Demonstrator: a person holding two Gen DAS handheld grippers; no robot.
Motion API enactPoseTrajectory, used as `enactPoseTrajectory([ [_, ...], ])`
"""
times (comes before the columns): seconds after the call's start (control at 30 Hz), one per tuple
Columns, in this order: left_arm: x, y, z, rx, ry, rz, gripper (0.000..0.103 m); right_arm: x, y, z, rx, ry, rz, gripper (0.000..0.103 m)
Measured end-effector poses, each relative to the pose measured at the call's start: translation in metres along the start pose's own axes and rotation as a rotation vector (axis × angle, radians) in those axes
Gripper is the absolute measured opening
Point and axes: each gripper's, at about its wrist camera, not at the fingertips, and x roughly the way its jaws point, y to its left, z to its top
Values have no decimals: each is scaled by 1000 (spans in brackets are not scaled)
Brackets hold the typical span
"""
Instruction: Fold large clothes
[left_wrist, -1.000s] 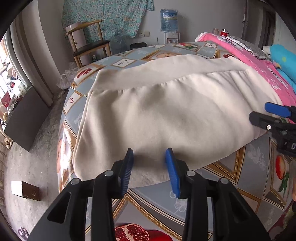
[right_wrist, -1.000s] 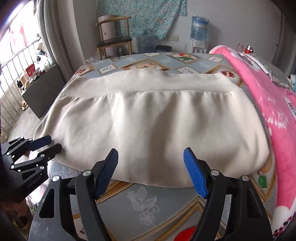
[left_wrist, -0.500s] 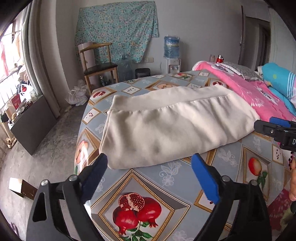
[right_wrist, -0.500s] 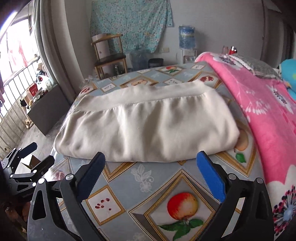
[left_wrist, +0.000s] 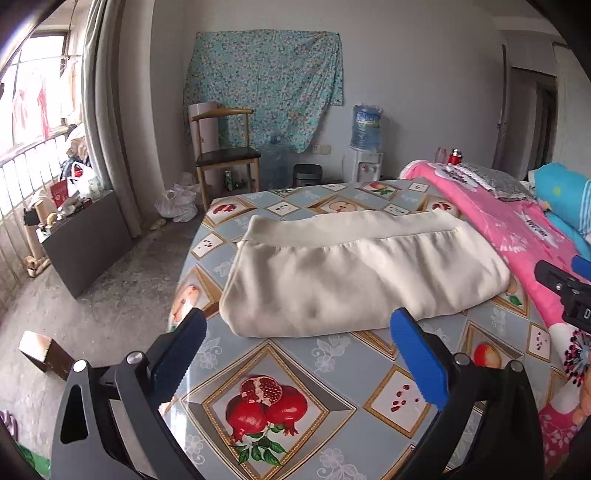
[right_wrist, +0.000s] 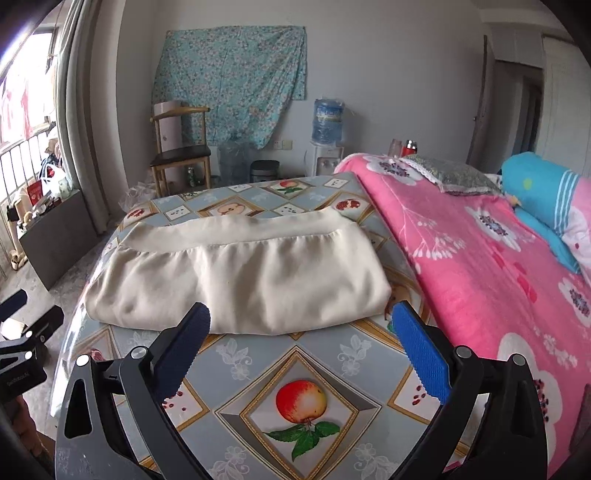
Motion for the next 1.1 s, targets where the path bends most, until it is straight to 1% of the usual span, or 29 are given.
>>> enactPoseTrajectory([
  [0.07,0,-6,1,17,-22,44,98,-1,0,-1,-17,2,-16,96],
  [0.13,2,-12,2,31,-15,53,98,-3,-2,-1,-13,9,-25,96],
  [0.27,9,-22,5,7,28,62,98,-3,-10,0,22,20,-20,96],
  [0.3,12,-25,6,0,49,66,98,-1,-12,-1,25,27,-20,96],
  [0.37,20,-29,7,-4,98,45,98,3,-13,-4,18,45,-13,96],
  [0.6,39,-38,1,-22,220,54,98,34,-14,-22,52,180,58,96],
  [0.7,44,-42,0,-6,262,50,98,45,-10,-30,59,239,63,96],
  [0.8,48,-44,0,12,295,48,98,52,-6,-36,69,277,83,96],
  [0.93,50,-44,-1,8,319,41,98,55,0,-41,57,312,92,96],
  [1.1,50,-43,0,6,325,44,98,54,3,-40,52,316,94,96],
])
